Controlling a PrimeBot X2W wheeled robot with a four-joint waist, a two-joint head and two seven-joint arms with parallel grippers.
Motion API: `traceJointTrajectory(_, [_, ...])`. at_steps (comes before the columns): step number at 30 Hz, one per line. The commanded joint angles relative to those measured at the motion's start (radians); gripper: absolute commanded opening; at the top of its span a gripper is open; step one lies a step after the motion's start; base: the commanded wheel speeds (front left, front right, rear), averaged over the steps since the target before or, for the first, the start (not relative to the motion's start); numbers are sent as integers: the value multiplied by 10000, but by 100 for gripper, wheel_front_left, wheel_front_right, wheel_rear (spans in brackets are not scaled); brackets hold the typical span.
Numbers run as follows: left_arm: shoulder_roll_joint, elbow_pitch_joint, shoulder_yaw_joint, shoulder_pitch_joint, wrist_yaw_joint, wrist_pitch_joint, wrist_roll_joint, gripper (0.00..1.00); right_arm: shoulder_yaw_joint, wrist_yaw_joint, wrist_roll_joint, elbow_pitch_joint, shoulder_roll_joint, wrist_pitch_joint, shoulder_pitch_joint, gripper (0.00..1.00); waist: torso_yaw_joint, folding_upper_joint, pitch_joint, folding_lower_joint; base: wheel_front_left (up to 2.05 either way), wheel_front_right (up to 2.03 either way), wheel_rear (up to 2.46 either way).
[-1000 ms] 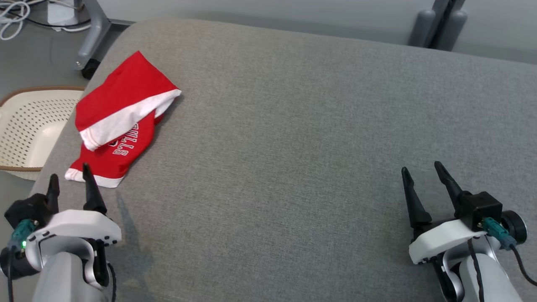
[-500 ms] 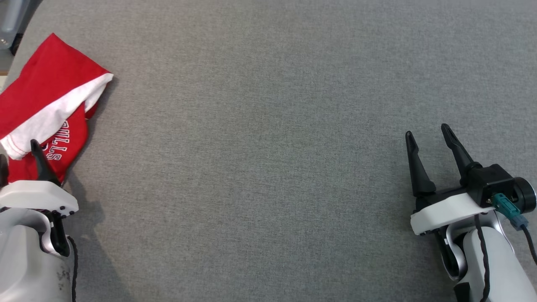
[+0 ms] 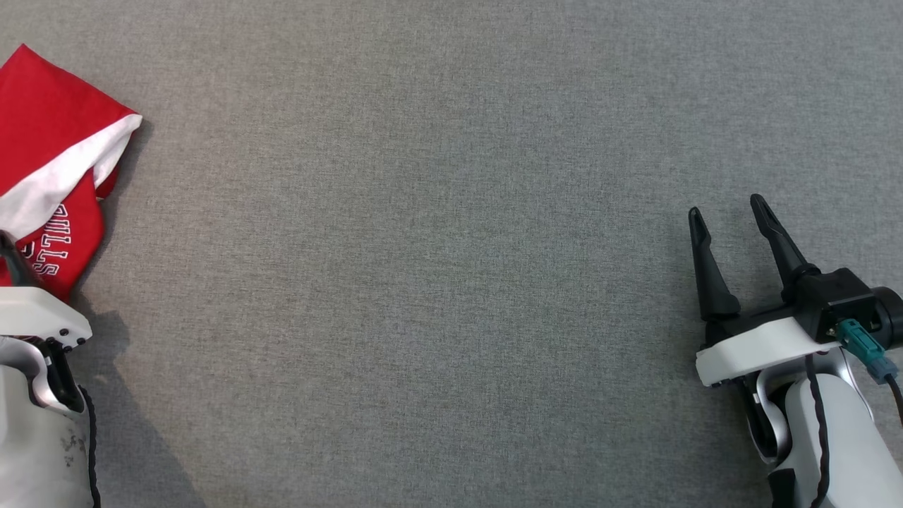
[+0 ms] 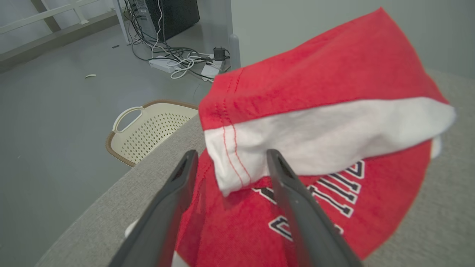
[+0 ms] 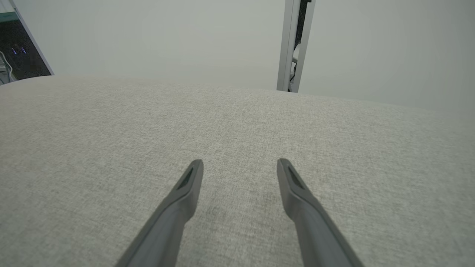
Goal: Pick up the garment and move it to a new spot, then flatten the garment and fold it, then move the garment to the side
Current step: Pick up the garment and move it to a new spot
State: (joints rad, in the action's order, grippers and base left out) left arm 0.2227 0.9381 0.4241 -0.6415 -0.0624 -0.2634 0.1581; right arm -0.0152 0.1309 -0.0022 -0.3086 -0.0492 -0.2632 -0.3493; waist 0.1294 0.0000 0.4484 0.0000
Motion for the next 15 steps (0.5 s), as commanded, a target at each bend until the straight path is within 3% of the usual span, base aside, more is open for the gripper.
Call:
traceJointTrajectory(1, [34,-89,-3,-78,37,-14,-131,0,41,-4,-7,-42,-65,-18,-31,100,2,0,-18,0,0,0,0])
traceJointTrajectory(6, [-5,-326,-36,106,90,-14,-285,0,34,-4,63,-147,-58,-18,-70,100,17,0,-183,0,0,0,0])
traceJointTrajectory(15, [205,-2244,-635,17,751,-14,-1033,0,20,-4,538,-421,-52,-18,202,100,-144,0,-1121,0,0,0,0])
